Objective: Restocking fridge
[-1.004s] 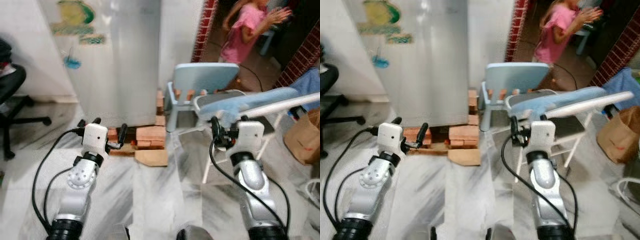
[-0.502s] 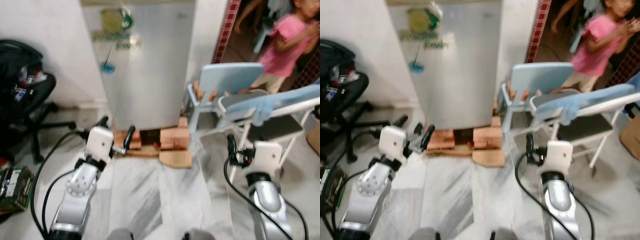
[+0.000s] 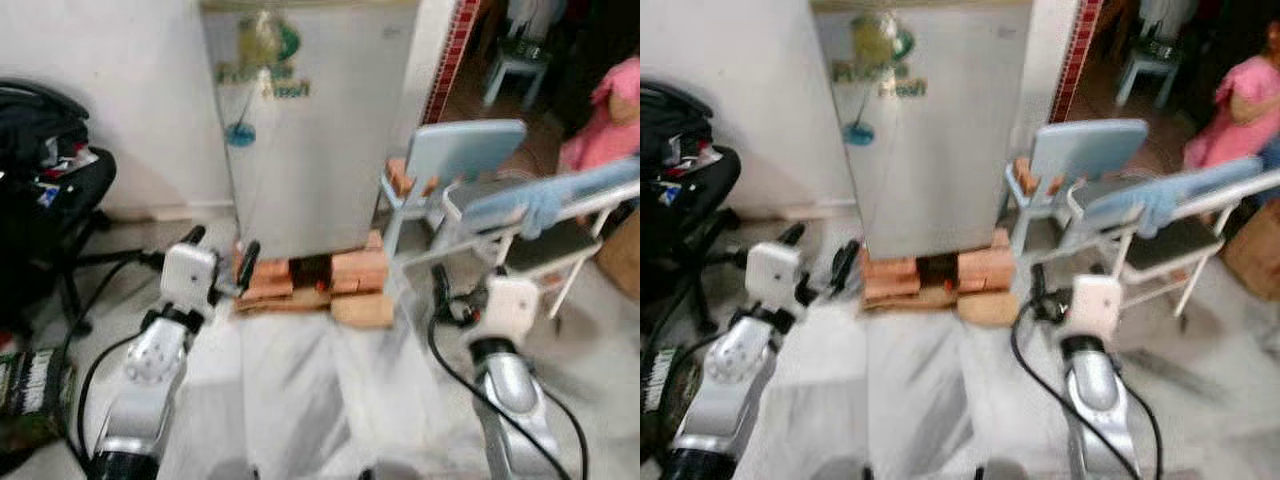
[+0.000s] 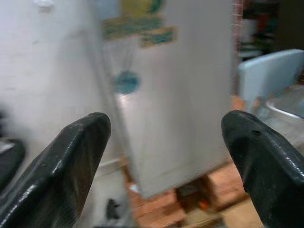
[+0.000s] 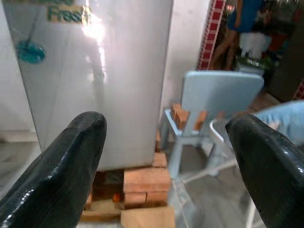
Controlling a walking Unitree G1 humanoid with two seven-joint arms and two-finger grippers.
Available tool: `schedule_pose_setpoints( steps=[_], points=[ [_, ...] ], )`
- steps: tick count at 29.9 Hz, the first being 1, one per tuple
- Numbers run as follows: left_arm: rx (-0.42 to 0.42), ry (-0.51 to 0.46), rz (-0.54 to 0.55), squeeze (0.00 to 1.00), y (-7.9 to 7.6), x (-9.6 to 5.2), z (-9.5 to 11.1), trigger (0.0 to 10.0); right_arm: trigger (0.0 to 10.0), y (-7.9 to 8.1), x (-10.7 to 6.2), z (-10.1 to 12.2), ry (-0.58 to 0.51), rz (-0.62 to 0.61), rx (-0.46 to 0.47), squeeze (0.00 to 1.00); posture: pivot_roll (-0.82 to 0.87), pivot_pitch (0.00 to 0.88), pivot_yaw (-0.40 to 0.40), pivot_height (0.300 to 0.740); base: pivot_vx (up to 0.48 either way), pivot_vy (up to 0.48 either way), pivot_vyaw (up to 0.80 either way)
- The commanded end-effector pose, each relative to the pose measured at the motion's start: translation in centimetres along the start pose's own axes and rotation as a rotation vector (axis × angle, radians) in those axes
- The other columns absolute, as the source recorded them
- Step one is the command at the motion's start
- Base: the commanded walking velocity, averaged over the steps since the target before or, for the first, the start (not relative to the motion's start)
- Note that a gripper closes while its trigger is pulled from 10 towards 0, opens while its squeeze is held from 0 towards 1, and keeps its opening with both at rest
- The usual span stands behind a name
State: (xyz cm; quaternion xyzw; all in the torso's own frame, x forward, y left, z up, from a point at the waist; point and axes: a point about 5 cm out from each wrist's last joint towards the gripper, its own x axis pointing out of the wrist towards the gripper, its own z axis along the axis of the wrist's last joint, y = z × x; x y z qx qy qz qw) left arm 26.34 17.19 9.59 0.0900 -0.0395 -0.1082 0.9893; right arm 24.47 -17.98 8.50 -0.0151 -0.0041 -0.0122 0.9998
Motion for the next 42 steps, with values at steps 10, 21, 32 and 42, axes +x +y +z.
schedule_pose_setpoints(
  steps=[10, 21, 32, 42],
  points=[
    [0.002, -0.013, -0.046, 0.0, -0.5, 0.7, 0.3, 10.0, 10.0, -0.3, 1.6, 0.2, 0.007, -0.014, 0.083, 0.0, 0.0, 0.009, -0.038, 0.74, 0.0, 0.233, 0.0],
    [-0.016, -0.019, -0.056, 0.0, -1.0, 1.7, 0.6, 10.0, 10.0, 0.0, 1.9, 0.8, -0.023, -0.013, 0.053, 0.0, -0.02, 0.013, -0.02, 0.74, 0.0, 0.439, 0.0],
    [-0.011, -0.027, -0.068, 0.0, -0.8, 1.6, 0.7, 10.0, 10.0, 0.7, 2.1, 0.8, -0.011, 0.01, 0.068, 0.0, -0.01, 0.023, -0.021, 0.74, 0.234, 0.375, -0.38],
    [-0.026, -0.021, -0.066, 0.0, -0.8, 1.7, 0.7, 10.0, 10.0, 0.8, 2.4, 1.2, -0.026, 0.017, 0.065, 0.0, -0.01, 0.029, -0.023, 0.74, 0.36, 0.317, -0.8]
  ],
)
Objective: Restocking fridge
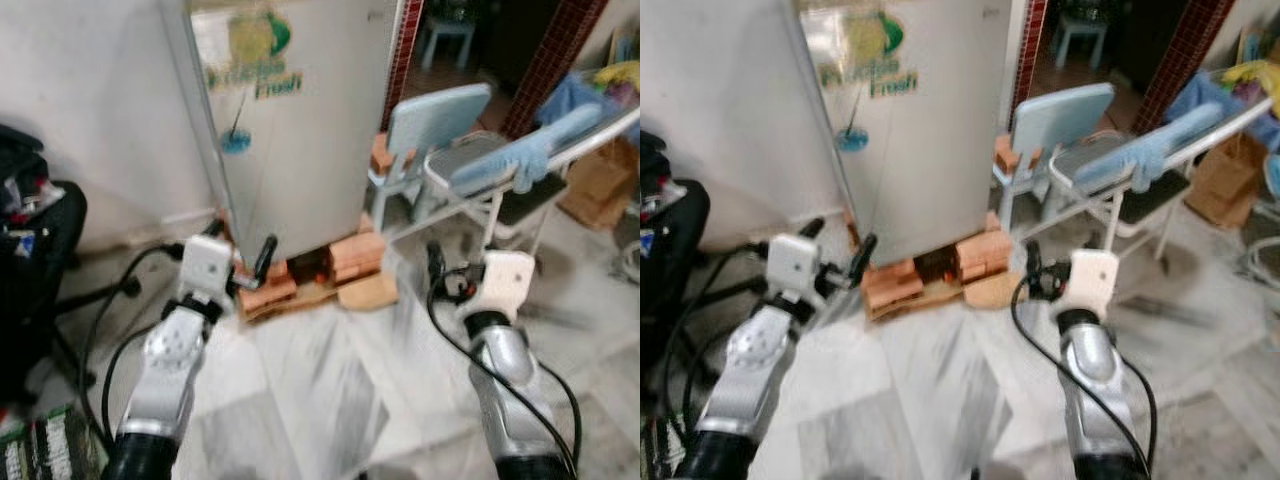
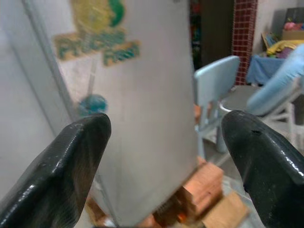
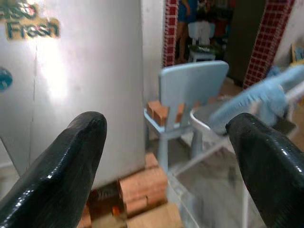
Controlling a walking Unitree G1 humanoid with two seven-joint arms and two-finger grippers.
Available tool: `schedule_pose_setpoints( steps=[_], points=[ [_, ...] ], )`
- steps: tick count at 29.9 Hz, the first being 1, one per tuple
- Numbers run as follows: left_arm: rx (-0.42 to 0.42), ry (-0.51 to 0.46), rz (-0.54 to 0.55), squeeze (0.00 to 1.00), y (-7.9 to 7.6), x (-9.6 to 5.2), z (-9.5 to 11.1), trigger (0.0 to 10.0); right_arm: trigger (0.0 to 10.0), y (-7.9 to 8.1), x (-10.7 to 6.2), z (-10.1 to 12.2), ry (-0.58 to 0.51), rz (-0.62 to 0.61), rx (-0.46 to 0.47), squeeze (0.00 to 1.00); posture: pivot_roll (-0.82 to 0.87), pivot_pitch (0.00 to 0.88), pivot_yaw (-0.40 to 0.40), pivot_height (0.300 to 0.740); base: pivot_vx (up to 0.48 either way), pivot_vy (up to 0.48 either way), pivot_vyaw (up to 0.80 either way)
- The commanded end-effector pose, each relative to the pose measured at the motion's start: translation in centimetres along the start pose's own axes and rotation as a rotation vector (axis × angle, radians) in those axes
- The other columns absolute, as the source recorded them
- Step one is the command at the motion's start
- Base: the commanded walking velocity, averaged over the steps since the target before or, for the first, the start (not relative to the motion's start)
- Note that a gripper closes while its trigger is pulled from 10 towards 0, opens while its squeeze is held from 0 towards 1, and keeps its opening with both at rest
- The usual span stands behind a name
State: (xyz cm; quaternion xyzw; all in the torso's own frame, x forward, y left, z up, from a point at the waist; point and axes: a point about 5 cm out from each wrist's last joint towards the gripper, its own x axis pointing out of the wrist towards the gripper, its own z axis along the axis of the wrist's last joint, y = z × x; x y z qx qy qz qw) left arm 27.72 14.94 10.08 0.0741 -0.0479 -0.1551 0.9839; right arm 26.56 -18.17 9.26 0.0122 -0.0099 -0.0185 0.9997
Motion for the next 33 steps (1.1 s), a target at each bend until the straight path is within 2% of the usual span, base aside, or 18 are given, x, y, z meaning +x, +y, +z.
schedule_pose_setpoints(
  steps=[1, 7, 12, 19, 24, 26, 29, 33],
  points=[
    [0.003, 0.007, 0.027, 0.0, 1.0, -0.3, 0.0, 10.0, 10.0, 1.0, 0.2, 0.4, -0.015, 0.032, 0.01, 0.0, -0.01, 0.029, -0.023, 0.74, 0.315, 0.364, -0.8],
    [-0.022, 0.018, 0.038, 0.0, 0.9, -0.5, -0.2, 10.0, 10.0, 1.0, 0.1, 0.3, -0.013, 0.038, 0.015, 0.0, -0.01, 0.036, -0.027, 0.74, 0.104, 0.411, -0.75],
    [-0.023, 0.024, 0.036, 0.0, 0.8, -0.7, -0.4, 10.0, 10.0, 0.7, 0.0, -0.2, 0.012, 0.01, 0.014, 0.0, 0.0, 0.027, -0.021, 0.74, 0.0, 0.47, 0.0],
    [-0.016, 0.032, 0.068, 0.0, 1.7, -0.4, -0.2, 10.0, 10.0, 0.8, 0.1, -0.7, 0.045, 0.013, -0.044, 0.0, 0.0, 0.029, -0.021, 0.74, 0.0, 0.479, 0.0],
    [-0.018, 0.033, 0.06, 0.0, 1.1, -0.6, -0.3, 10.0, 10.0, 0.4, 0.2, -0.8, 0.047, -0.047, -0.131, 0.0, 0.0, 0.028, -0.023, 0.74, 0.0, 0.48, 0.0],
    [-0.012, 0.033, 0.057, 0.0, 1.0, -0.7, -0.4, 10.0, 10.0, 0.7, 0.4, -0.7, 0.061, -0.015, -0.04, 0.0, 0.0, 0.028, -0.023, 0.74, 0.0, 0.48, 0.0],
    [-0.008, 0.03, 0.059, 0.0, 1.0, -0.7, -0.4, 10.0, 10.0, 0.5, 0.6, -0.3, 0.034, -0.014, -0.082, 0.0, 0.0, 0.026, -0.023, 0.74, 0.0, 0.48, 0.0],
    [0.013, 0.031, 0.071, 0.0, 1.3, -0.8, -0.6, 10.0, 10.0, 0.4, 0.6, -0.3, 0.045, -0.012, -0.071, 0.0, 0.0, 0.015, -0.016, 0.74, 0.0, 0.221, 0.0]
  ],
)
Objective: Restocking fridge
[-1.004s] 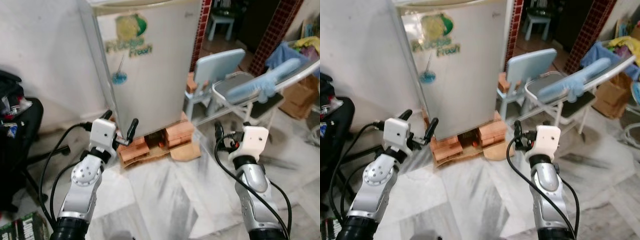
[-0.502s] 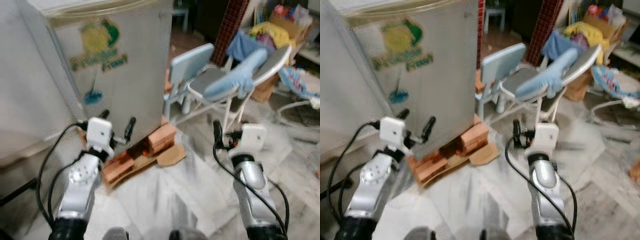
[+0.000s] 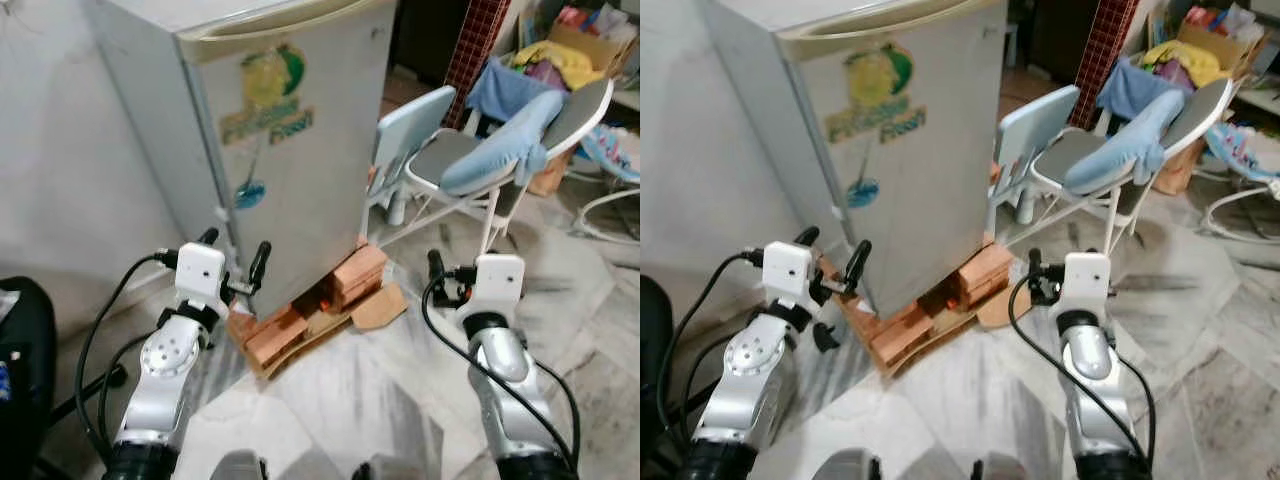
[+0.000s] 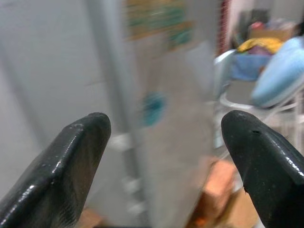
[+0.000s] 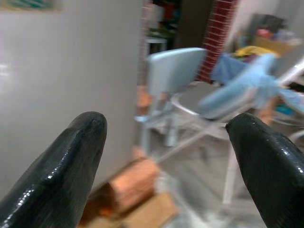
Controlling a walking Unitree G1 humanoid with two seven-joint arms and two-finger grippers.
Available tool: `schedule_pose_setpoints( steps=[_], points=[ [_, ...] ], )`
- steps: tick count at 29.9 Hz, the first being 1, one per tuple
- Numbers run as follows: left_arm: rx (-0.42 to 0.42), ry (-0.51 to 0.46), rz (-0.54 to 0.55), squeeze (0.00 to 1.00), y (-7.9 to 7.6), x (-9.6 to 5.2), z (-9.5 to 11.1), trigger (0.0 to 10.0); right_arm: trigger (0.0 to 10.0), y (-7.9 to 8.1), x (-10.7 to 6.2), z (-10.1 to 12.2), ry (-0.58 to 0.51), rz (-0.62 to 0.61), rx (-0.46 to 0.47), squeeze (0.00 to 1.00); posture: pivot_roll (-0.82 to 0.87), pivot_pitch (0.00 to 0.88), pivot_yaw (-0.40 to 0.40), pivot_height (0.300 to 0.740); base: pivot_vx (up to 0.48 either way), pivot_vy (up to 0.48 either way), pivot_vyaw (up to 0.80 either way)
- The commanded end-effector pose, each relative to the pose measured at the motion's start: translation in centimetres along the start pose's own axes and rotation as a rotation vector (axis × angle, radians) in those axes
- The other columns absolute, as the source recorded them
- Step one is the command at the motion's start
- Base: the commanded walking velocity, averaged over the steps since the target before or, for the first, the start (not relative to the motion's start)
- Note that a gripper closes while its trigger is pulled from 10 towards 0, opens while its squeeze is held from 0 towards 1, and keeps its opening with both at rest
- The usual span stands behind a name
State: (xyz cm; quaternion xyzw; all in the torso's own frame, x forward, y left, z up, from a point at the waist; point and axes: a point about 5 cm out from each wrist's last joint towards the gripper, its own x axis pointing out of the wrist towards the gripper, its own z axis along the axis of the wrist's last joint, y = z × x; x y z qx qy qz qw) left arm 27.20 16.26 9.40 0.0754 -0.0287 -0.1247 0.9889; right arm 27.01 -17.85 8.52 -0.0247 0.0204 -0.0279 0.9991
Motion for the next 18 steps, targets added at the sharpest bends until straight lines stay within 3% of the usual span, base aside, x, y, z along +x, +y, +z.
schedule_pose_setpoints(
  steps=[1, 9, 18],
  points=[
    [0.02, -0.013, 0.017, 0.0, 0.44, 0.17, 0.19, 10.0, 10.0, -0.05, 0.13, 0.54, -0.03, -0.003, -0.003, 0.0, 0.0, 0.014, -0.015, 0.74, 0.0, 0.0, 0.0],
    [0.01, 0.003, 0.041, 0.0, 1.33, 0.56, 0.11, 10.0, 10.0, 0.25, 0.24, 1.11, -0.047, 0.001, -0.023, 0.0, -0.01, 0.032, -0.002, 0.74, 0.0, 0.038, 0.0],
    [-0.004, 0.002, 0.0, 0.0, 0.57, 0.3, -0.09, 10.0, 10.0, -0.03, 0.11, 1.23, -0.061, -0.005, -0.028, 0.0, -0.01, 0.045, 0.002, 0.74, 0.0, 0.457, -0.76]
  ],
)
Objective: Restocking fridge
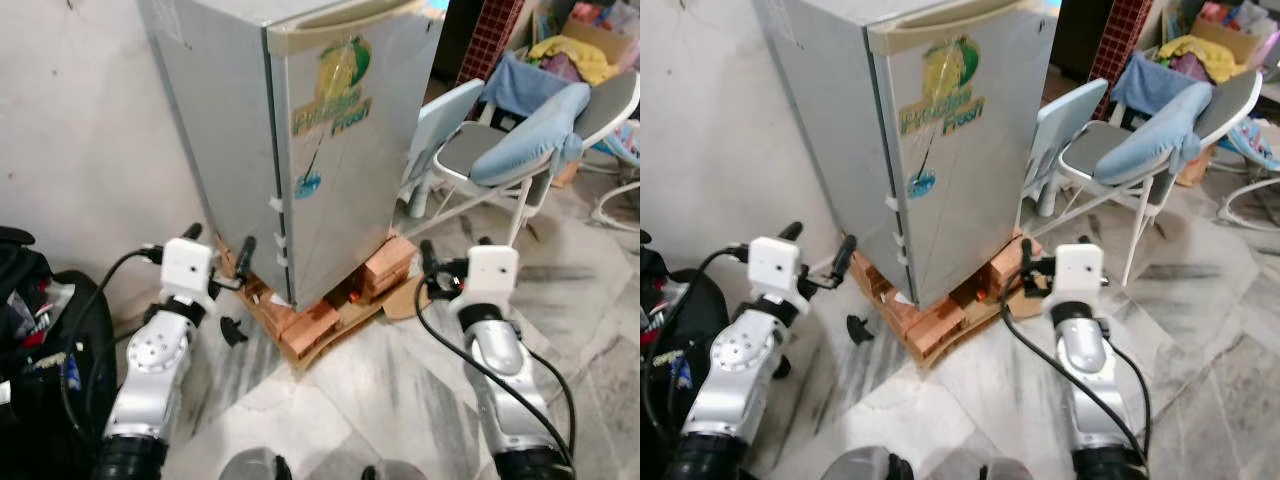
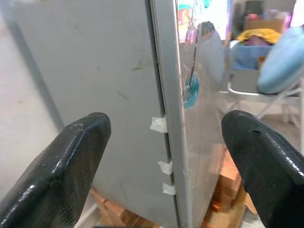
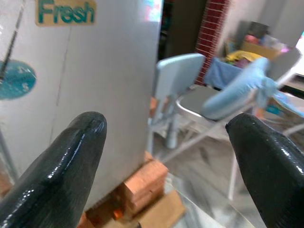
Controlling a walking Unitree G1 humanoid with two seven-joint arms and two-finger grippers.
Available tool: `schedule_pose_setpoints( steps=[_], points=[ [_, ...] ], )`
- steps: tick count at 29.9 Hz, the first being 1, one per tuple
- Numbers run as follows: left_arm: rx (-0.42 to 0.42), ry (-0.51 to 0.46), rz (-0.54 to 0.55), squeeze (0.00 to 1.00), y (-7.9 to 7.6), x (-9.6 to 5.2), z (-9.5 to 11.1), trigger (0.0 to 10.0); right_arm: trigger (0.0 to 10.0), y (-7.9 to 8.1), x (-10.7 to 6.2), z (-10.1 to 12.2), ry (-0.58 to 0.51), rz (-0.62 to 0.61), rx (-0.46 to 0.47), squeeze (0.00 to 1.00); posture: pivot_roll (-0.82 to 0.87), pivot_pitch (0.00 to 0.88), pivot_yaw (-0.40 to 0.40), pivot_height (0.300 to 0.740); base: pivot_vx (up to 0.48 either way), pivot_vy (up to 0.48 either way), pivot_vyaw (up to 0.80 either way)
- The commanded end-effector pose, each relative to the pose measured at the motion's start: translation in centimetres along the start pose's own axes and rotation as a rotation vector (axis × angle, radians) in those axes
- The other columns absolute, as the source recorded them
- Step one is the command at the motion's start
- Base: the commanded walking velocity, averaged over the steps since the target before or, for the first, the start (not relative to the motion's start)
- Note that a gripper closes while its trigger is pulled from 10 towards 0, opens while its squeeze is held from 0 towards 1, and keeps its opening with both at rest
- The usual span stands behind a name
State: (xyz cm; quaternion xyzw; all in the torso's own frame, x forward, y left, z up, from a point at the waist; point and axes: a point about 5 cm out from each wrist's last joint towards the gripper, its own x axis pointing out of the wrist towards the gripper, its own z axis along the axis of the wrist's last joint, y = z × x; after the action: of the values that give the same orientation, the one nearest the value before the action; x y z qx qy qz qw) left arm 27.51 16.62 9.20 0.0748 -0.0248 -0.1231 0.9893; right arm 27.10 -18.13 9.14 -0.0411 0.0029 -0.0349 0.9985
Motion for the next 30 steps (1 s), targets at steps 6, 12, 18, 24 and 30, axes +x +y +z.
schedule_pose_setpoints(
  steps=[6, 12, 18, 24, 30],
  points=[
    [0.013, -0.027, -0.029, 0.0, -0.4, 0.0, 0.4, 10.0, 10.0, 0.8, 0.0, 1.1, -0.044, 0.032, 0.002, 0.0, -0.01, 0.053, -0.006, 0.74, 0.147, 0.398, -0.8],
    [-0.009, -0.019, -0.043, 0.0, -0.8, -0.1, 0.3, 10.0, 10.0, 0.9, 0.1, 1.7, -0.068, 0.037, -0.009, 0.0, -0.01, 0.059, -0.008, 0.74, 0.437, 0.044, -0.27],
    [-0.005, -0.029, -0.051, 0.0, -1.1, -0.1, 0.4, 10.0, 10.0, 0.8, -0.2, 2.0, -0.079, 0.038, -0.019, 0.0, -0.01, 0.072, -0.015, 0.74, 0.432, 0.0, 0.0],
    [-0.02, -0.044, -0.053, 0.0, -1.5, -0.2, 0.7, 10.0, 10.0, 0.8, -0.4, 1.9, -0.077, 0.041, -0.028, 0.0, -0.01, 0.075, -0.019, 0.74, 0.216, 0.0, 0.0],
    [-0.024, -0.033, -0.017, 0.0, -1.0, -0.1, 0.5, 10.0, 10.0, 0.8, -0.6, 1.7, -0.061, 0.039, -0.03, 0.0, -0.01, 0.077, -0.025, 0.74, 0.0, 0.0, -0.13]
  ],
)
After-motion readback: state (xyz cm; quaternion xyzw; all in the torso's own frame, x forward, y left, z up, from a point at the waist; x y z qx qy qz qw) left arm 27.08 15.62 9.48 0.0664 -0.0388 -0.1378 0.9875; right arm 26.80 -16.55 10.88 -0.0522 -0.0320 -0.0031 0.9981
